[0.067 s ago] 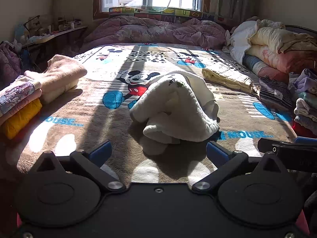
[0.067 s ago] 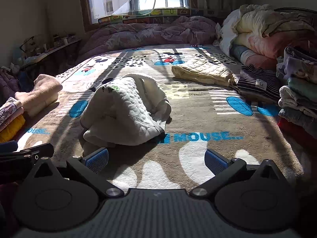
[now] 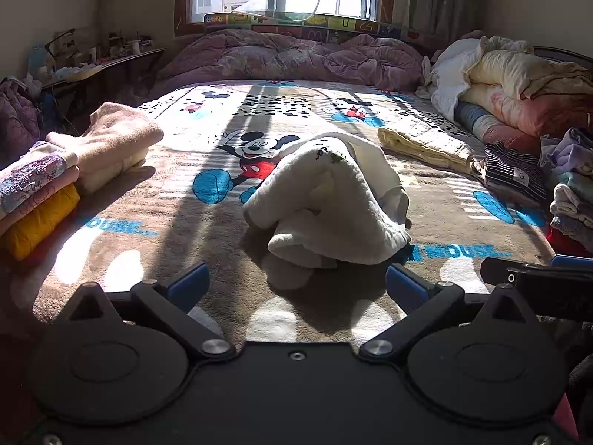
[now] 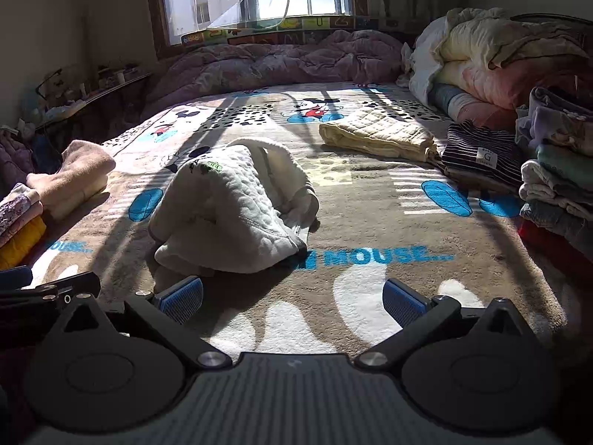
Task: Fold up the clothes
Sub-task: 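Approach the crumpled white quilted sweatshirt with both grippers open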
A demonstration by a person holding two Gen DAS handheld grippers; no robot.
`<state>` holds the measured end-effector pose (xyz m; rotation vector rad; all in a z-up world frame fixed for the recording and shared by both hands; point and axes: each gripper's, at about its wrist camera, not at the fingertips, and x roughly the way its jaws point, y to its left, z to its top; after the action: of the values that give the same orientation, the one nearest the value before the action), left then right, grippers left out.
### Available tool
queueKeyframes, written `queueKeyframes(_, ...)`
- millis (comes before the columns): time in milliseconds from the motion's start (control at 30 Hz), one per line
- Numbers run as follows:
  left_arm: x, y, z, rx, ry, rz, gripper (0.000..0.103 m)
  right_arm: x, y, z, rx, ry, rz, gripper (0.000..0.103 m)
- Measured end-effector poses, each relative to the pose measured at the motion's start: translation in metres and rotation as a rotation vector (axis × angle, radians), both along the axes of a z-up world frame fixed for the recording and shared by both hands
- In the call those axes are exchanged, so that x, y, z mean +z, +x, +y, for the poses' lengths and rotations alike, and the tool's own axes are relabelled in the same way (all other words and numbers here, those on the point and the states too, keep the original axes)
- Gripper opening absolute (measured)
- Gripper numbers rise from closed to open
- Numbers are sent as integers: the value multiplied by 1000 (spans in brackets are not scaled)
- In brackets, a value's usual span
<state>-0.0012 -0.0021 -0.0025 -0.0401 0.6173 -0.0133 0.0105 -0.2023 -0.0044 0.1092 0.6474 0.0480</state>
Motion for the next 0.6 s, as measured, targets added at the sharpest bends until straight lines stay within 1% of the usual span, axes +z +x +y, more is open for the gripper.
queueKeyframes(133,-4,-2,-4,6,-7,-7,103,-1,1,3,5,-12,26,102)
queueKeyframes(267,-5,1,-7,3,-12,22,103,-2,5,4,8,-14,45,102)
queueKeyframes(367,-5,2,-8,10,-11,17,103,-1,-1,6,3,-23,33,102)
queueKeyframes(600,-6,3,-13,-6,-2,16,103,0,-2,2,-12,-33,39,102)
